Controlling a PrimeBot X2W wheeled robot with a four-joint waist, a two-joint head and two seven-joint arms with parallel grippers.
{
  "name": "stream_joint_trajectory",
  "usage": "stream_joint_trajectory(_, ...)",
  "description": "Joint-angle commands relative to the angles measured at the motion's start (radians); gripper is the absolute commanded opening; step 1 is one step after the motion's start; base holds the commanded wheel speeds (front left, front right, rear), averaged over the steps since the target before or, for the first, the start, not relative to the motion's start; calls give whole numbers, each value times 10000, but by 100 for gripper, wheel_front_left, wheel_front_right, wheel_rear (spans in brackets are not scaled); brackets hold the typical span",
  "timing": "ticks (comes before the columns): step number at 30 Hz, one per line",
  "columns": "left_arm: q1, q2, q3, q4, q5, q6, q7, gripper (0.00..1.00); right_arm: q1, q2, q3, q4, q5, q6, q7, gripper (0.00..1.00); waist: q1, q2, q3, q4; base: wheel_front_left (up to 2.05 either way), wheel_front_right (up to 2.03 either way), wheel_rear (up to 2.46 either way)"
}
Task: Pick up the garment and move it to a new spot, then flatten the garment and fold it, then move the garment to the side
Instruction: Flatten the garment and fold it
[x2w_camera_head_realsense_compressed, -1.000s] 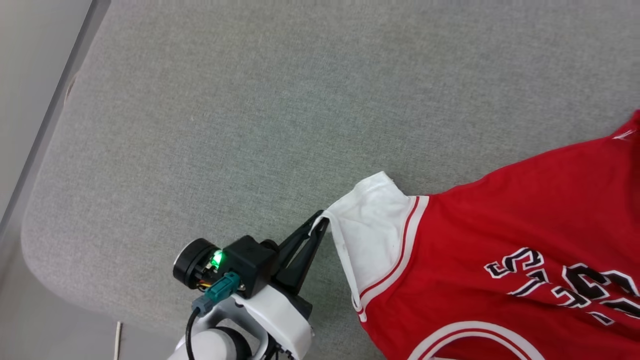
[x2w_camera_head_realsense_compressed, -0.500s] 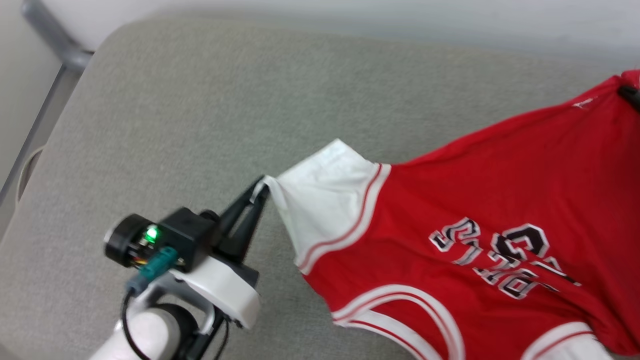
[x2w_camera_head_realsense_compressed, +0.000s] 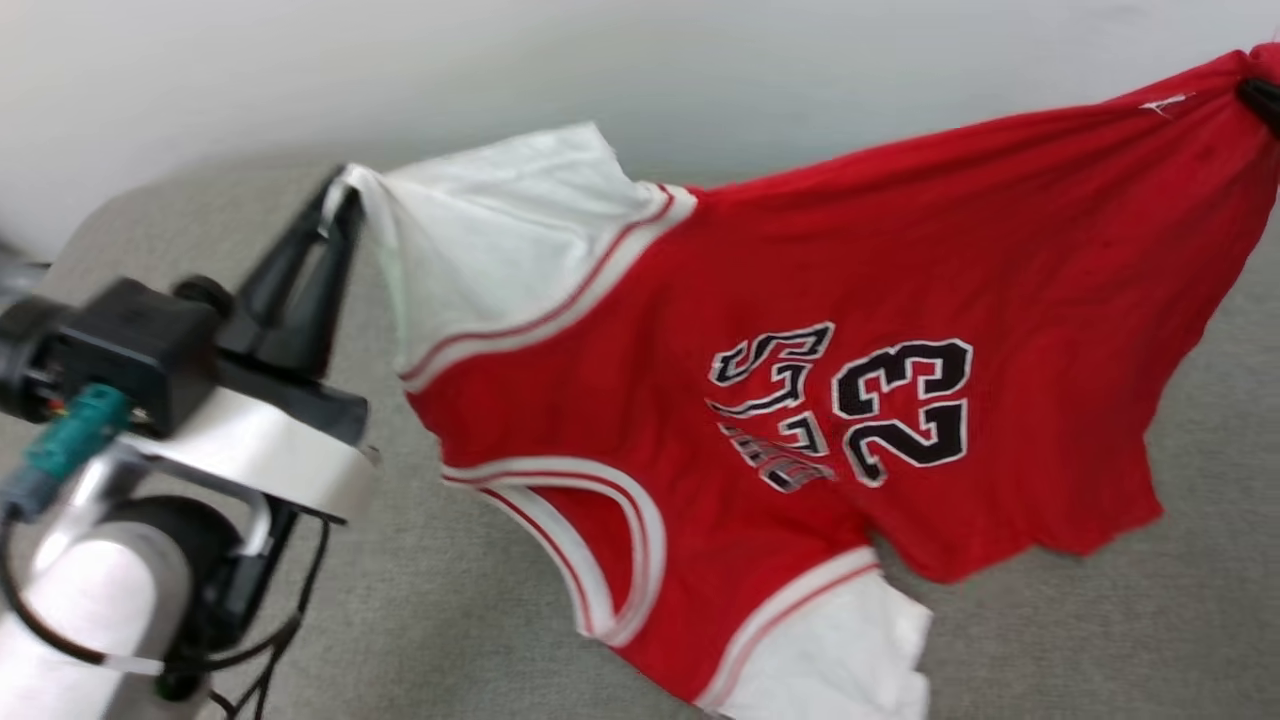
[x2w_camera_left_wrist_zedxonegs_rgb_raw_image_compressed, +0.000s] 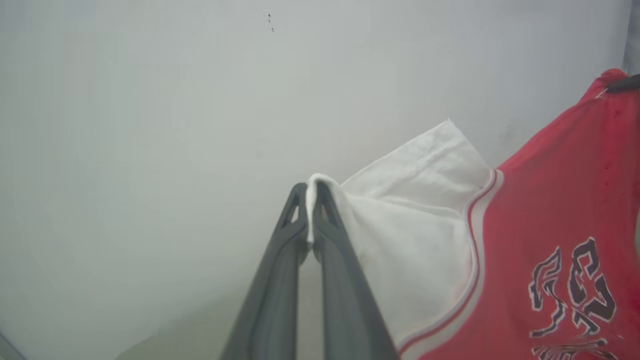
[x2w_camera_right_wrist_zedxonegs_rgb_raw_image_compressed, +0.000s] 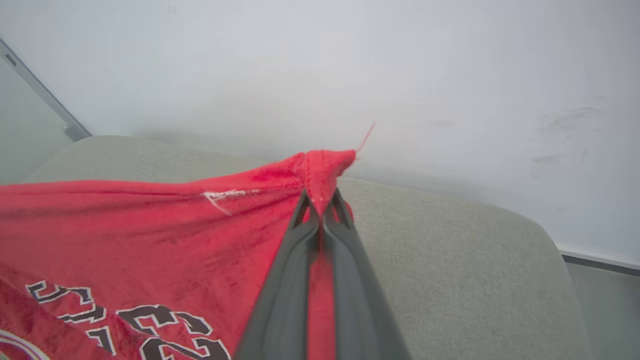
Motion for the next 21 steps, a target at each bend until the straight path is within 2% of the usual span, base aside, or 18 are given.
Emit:
stream_joint_trajectory(1,-203,107,159,-81,-39,64,41,0,180,49,-62,-161,55,-8,64,0,1,-1,-199,-298,0,0,0)
stream_joint_trajectory(5,-694,457,619,-364,82,121,161,0,209,109,-143,-872,77,-8,58,0,1,-1,-221,-652,0,0,0)
stream_joint_trajectory(13,-2226,1038,1114,-567,361,-90,470,0,66,335,-571,-1565,15,-10,-29,0,1,-1,192,-1127,0,0,0)
stream_joint_trajectory(17,-3412,1345,1189,-403,595,-396,644,0,-207,396,-842,-1851,-49,-10,-151,0,1,-1,631,-1223,0,0,0)
stream_joint_trajectory(21,-4801,1607,931,133,947,-939,835,0,-681,358,-1055,-2065,-208,-11,-470,0,1,-1,1351,-1252,0,0,0)
